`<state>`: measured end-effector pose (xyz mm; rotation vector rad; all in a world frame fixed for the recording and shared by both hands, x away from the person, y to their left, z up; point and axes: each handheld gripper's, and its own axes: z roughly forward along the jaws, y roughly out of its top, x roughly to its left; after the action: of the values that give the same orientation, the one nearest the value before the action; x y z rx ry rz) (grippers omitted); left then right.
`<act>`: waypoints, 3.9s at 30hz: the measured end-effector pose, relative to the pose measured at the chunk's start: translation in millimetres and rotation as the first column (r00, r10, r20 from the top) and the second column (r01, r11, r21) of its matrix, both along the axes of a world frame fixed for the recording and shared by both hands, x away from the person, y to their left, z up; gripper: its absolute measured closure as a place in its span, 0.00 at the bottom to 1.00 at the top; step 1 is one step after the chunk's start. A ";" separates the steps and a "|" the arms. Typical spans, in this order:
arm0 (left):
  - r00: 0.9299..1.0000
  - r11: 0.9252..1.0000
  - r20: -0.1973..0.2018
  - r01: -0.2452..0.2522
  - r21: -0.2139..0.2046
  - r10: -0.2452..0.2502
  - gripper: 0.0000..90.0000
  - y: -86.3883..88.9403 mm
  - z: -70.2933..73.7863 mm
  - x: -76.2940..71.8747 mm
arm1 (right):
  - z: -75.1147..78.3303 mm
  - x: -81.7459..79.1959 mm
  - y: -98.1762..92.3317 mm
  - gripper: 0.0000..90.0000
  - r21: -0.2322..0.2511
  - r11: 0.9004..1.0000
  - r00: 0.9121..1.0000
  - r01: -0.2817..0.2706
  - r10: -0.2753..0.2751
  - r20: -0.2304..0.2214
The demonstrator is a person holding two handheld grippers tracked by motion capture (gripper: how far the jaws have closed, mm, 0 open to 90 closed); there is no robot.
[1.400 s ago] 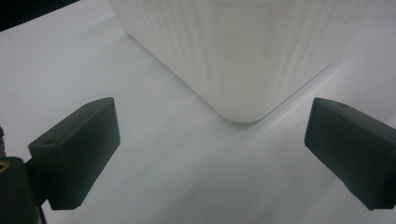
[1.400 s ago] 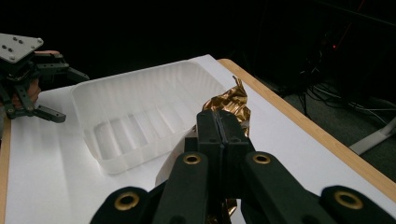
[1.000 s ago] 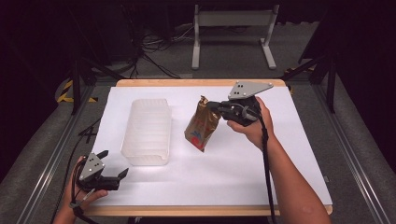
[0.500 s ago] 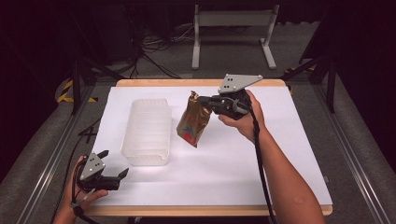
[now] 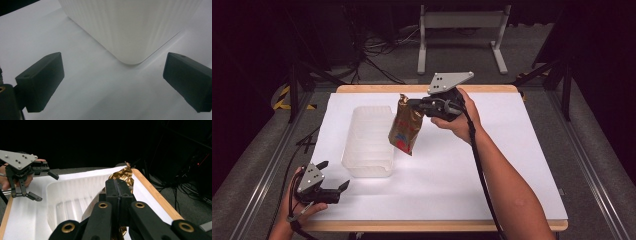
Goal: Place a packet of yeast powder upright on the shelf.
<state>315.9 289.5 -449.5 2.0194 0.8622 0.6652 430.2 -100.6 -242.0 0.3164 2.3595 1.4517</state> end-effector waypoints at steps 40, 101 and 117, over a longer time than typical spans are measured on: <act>0.999 0.999 -0.006 -0.033 -0.008 0.032 0.05 9.7 -1.4 -16.6 | -19.4 10.5 97.0 0.99 -0.094 0.965 0.969 -0.247 0.249 0.011; 1.000 1.000 -0.016 -0.014 -0.001 0.014 0.05 8.5 -3.1 -15.3 | -22.3 14.8 128.5 0.98 -0.184 0.939 0.946 -0.291 0.311 0.088; 1.000 1.000 -0.015 -0.009 -0.007 0.009 0.05 9.2 -3.0 -15.3 | -25.9 24.0 143.6 0.99 -0.209 0.941 0.949 -0.266 0.294 0.115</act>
<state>300.6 298.7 -452.6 2.0181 0.8816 0.6517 454.2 43.1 -267.9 -0.1787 2.4731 1.2974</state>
